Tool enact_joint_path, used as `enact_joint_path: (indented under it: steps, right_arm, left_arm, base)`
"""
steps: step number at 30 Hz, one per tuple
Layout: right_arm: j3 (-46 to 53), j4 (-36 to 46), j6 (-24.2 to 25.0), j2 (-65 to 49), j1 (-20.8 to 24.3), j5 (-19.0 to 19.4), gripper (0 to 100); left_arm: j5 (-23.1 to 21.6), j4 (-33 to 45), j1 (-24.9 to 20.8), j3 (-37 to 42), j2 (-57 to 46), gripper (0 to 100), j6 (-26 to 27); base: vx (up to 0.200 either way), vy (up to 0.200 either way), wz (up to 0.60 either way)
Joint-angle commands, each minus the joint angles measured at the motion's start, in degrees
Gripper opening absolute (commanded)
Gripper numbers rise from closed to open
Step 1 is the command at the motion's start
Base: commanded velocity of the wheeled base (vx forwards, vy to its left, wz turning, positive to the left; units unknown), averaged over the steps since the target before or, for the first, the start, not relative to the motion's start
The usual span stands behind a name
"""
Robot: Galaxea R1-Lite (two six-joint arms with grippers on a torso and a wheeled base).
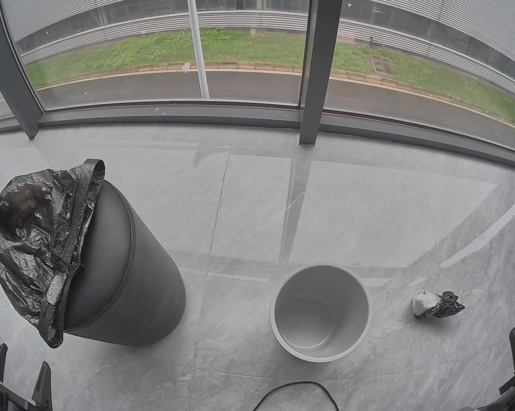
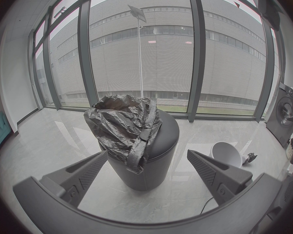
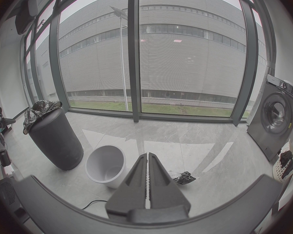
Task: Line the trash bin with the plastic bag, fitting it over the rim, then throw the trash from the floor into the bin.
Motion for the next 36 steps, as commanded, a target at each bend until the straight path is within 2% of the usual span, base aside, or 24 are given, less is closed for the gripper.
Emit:
enact_joint_path:
  steps: [1, 27, 36]
  right_arm:
    - [0.9, 0.0, 0.0, -0.4, -0.1, 0.0, 0]
    - [0.9, 0.0, 0.0, -1.5, -0.2, 0.0, 0]
    - [0.9, 0.0, 0.0, -1.5, -0.2, 0.0, 0]
  left_arm:
    - [0.0, 0.0, 0.0, 1.0, -1.0, 100, 0.0]
    - [0.0, -0.2, 0.0, 1.0, -1.0, 100, 0.0]
    - [0.0, -0.3, 0.0, 1.0, -1.0, 100, -0.2]
  base:
    - [0.000, 0.200, 0.00]
    - [0.000, 0.200, 0.00]
    - [0.000, 0.000, 0.00]
